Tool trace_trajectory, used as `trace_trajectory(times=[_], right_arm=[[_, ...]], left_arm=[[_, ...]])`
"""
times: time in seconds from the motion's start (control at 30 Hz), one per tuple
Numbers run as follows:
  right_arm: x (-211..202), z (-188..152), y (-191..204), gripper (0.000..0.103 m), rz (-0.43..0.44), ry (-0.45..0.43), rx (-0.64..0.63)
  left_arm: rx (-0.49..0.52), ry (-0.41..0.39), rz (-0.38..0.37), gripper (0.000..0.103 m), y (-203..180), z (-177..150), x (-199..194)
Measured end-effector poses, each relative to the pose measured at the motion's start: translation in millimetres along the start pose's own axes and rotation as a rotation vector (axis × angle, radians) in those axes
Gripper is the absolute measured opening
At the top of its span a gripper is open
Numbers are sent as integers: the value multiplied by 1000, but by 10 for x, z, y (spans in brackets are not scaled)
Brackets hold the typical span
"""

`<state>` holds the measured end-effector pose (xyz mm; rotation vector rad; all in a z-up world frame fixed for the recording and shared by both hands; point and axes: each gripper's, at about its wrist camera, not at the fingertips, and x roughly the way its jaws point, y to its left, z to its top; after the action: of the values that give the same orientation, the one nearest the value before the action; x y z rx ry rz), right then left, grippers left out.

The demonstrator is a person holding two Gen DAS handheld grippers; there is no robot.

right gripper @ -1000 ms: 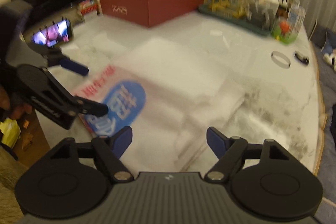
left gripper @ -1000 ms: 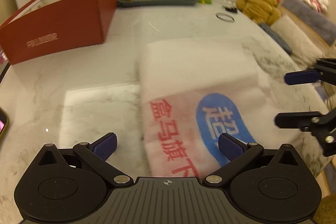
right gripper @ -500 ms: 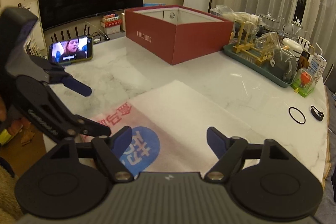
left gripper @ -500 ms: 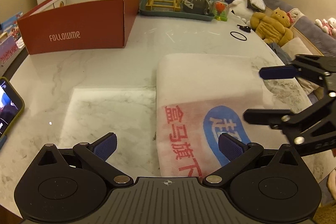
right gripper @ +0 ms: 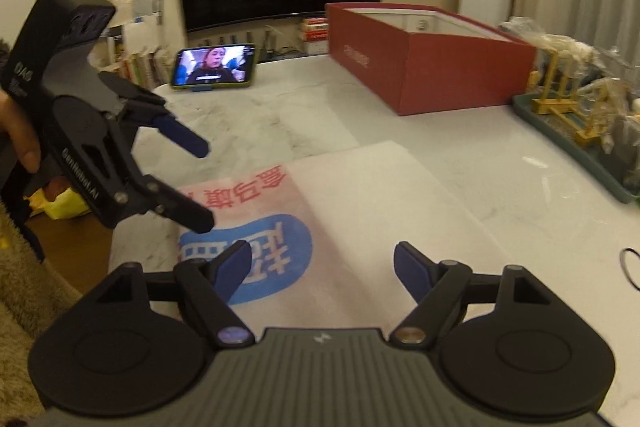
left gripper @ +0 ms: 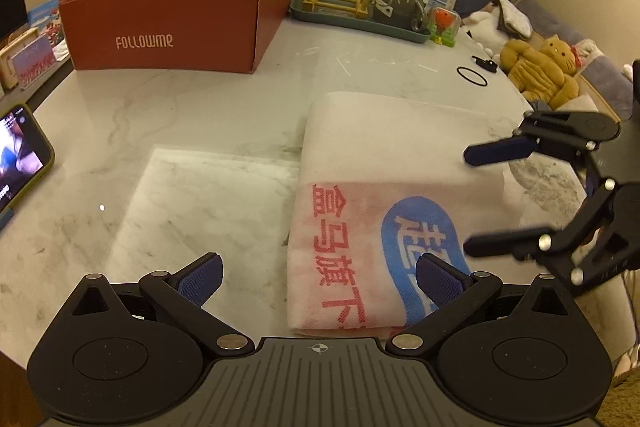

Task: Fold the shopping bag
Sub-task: 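Move the open left gripper to the edge of the white bag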

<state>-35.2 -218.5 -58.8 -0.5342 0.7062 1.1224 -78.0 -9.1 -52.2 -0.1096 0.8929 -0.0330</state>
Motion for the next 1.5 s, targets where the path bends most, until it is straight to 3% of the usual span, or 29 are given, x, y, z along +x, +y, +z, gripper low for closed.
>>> trace_trajectory(times=[0.03, 0.07, 0.1, 0.2, 0.33, 0.53, 0.63, 0.97, 1.3, 1.5], right_arm=[[15, -17, -16, 83, 16, 1, -14], [31, -35, -32, 90, 32, 2, -28], [46, -52, -48, 103, 48, 3, -42], [92, -104, -96, 103, 95, 5, -85], [56, -237, -90, 103, 79, -68, -82], [29, -215, -157, 103, 42, -60, -52], [-17, -231, -213, 103, 27, -45, -33], [10, -269, -245, 103, 10, -69, -24], [-1, -280, -254, 103, 9, -70, -22], [-4, -279, -260, 103, 12, -69, -25]], left_arm=[[-7, -3, 12, 103, -10, -1, 7], [-13, -5, 24, 103, -19, -3, 14], [-21, 2, 44, 103, -19, -8, 26], [-61, 14, 52, 103, -6, -7, 53], [-82, 18, 58, 103, -44, -27, 73], [-57, 29, 95, 103, -117, 36, 134], [-69, 70, 53, 103, -60, 64, 194], [34, 14, -103, 103, -249, 71, 238], [51, 42, -94, 103, -262, 97, 228], [-47, 28, -126, 103, -174, 99, 194]])
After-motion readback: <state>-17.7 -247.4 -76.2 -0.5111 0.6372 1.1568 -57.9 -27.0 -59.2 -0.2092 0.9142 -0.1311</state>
